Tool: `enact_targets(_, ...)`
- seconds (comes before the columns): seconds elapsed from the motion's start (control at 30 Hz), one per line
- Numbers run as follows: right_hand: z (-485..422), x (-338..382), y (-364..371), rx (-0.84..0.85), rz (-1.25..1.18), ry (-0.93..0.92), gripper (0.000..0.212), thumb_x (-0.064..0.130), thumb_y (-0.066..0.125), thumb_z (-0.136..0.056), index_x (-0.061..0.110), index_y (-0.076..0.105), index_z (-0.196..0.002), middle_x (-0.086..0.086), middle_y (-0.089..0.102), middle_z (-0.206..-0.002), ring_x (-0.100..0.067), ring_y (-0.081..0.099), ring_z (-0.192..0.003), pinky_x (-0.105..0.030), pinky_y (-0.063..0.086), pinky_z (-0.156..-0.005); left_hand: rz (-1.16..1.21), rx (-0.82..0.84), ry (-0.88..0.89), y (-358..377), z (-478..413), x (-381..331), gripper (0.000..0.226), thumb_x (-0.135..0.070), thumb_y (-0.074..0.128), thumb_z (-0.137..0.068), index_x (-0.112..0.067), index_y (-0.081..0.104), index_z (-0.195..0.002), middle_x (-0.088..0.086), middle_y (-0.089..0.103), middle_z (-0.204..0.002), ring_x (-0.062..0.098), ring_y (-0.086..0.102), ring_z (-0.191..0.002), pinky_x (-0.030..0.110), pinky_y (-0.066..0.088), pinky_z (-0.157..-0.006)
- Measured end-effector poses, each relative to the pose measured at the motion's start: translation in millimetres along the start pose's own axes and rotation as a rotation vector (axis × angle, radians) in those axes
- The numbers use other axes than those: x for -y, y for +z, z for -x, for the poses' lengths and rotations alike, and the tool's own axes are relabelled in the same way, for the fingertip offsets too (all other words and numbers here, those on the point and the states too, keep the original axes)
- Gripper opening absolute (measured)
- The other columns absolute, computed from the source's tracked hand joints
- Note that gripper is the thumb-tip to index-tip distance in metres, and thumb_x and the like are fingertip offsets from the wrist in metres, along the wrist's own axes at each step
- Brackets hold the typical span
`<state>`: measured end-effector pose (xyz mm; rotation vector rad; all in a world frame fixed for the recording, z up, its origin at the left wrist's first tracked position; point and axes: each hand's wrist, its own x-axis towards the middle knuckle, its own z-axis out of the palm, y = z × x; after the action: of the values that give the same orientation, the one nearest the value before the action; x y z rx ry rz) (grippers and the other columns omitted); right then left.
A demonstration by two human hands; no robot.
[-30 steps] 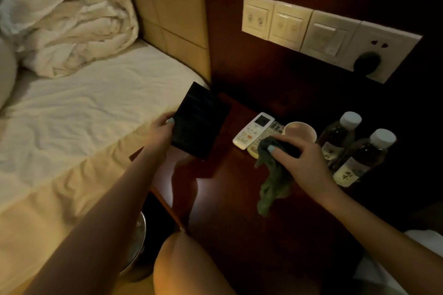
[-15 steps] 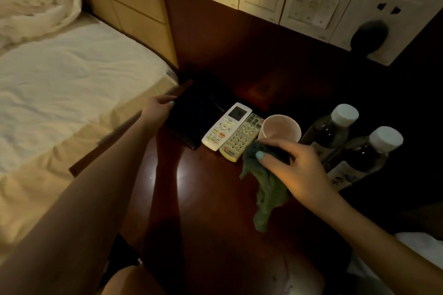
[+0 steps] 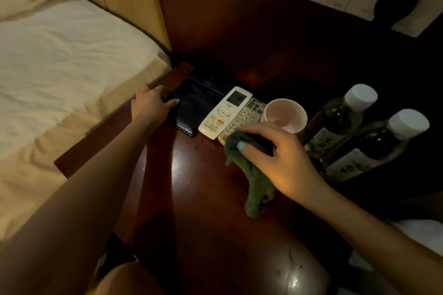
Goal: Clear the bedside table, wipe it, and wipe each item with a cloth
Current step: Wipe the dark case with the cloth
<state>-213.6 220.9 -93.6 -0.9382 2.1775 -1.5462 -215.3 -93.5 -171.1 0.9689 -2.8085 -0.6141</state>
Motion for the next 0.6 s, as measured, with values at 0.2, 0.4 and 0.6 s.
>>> enact_targets(0.2, -5, 5, 4, -0.04, 0.047, 0.021, 0.029, 0.017, 0.067, -0.088, 0.02, 0.066, -0.116, 0.01, 0.063, -0.11, 0.003, 0.056, -0.104, -0.009, 0.042, -0.088, 0.042, -0.043, -0.047, 2, 7, -2, 0.046, -0.053, 0.06, -0.087, -0.026, 0.057, -0.125, 0.012, 0.058, -0.126, 0.036, 0.053, -0.118, 0.048, 0.045, -0.096)
enact_targets(0.4, -1, 34, 3, -0.028, 0.087, 0.035, 0.026, 0.02, 0.066, -0.088, 0.024, 0.066, -0.114, 0.015, 0.06, -0.108, 0.004, 0.055, -0.103, -0.009, 0.043, -0.086, 0.025, -0.133, 0.04, -27, 40, -16, 0.048, -0.045, 0.053, -0.095, -0.017, 0.052, -0.133, 0.017, 0.051, -0.127, 0.038, 0.045, -0.122, 0.05, 0.039, -0.101)
enact_targets(0.6, 19, 84, 22, 0.005, 0.11, -0.058, 0.03, 0.023, 0.066, -0.089, 0.023, 0.065, -0.119, 0.011, 0.061, -0.112, 0.001, 0.056, -0.105, -0.013, 0.044, -0.088, -0.04, -0.193, 0.123, -107, 107, 12, 0.042, -0.039, 0.054, -0.096, -0.024, 0.051, -0.135, 0.013, 0.052, -0.127, 0.033, 0.043, -0.122, 0.047, 0.035, -0.1)
